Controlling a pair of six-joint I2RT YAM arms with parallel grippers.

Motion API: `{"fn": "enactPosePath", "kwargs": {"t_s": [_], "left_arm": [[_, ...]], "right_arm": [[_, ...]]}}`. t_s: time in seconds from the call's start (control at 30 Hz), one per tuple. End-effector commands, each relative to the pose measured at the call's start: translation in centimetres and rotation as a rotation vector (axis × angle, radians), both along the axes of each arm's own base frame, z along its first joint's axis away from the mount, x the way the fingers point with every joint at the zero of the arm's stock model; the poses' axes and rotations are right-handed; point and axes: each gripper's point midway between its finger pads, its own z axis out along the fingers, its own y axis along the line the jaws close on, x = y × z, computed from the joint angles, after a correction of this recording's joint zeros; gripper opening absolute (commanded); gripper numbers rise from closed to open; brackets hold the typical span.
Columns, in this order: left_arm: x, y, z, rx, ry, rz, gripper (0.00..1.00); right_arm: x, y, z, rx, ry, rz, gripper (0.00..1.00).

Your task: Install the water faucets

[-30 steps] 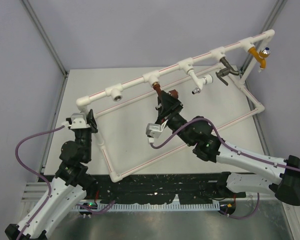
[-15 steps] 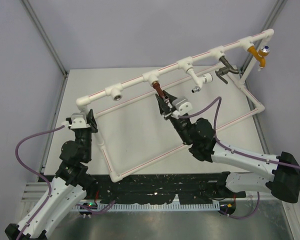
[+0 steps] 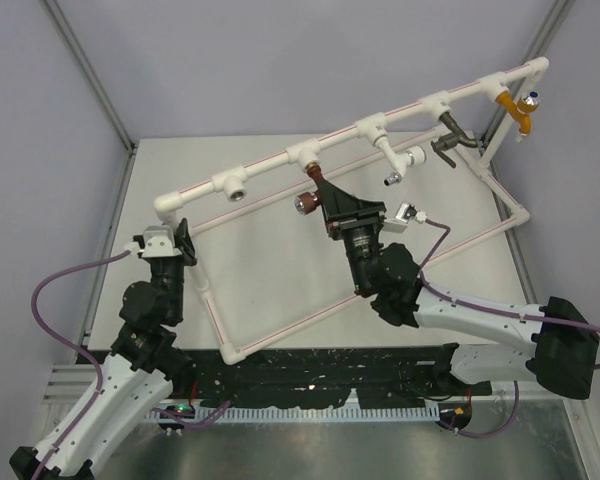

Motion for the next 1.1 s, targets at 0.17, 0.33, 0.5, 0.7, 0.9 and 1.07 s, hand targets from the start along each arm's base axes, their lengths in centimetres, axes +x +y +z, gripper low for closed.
{"fn": "enactPosePath", "kwargs": {"t_s": [0.17,0.33,0.5,0.7,0.9,1.07], "left_arm": [[0.2,-1.8,-1.5,0.05,0.052,-0.085,0.0],[0.2,-1.9,-1.6,0.05,0.056,-0.086,0.0],[0.2,-1.9,-1.6,0.051,0.058,-0.086,0.0],[0.3,-1.9,-1.6,0.052,0.059,-0.087,0.0],[0.4,-2.0,-1.7,0.056,0.063,-0.088,0.0],[0.4,-2.1,-1.8,0.059,0.066,-0.093,0.0]], "right_arm": [[-0.1,-6.6,3.7,0.272,-0.125,-0.161,0.68],[-1.0,-7.5,3.5,0.118,-0.216,-0.224,0.83],[-2.0,-8.4,3.3,-0.219,-0.336,-0.346,0.88],[-3.6,-8.7,3.4,-0.781,-0.537,-0.495,0.9],[-5.4,-7.2,3.6,-1.419,-0.829,-0.515,0.95],[-6.5,-5.9,2.3,-1.867,-1.063,-0.402,0.99]]}}
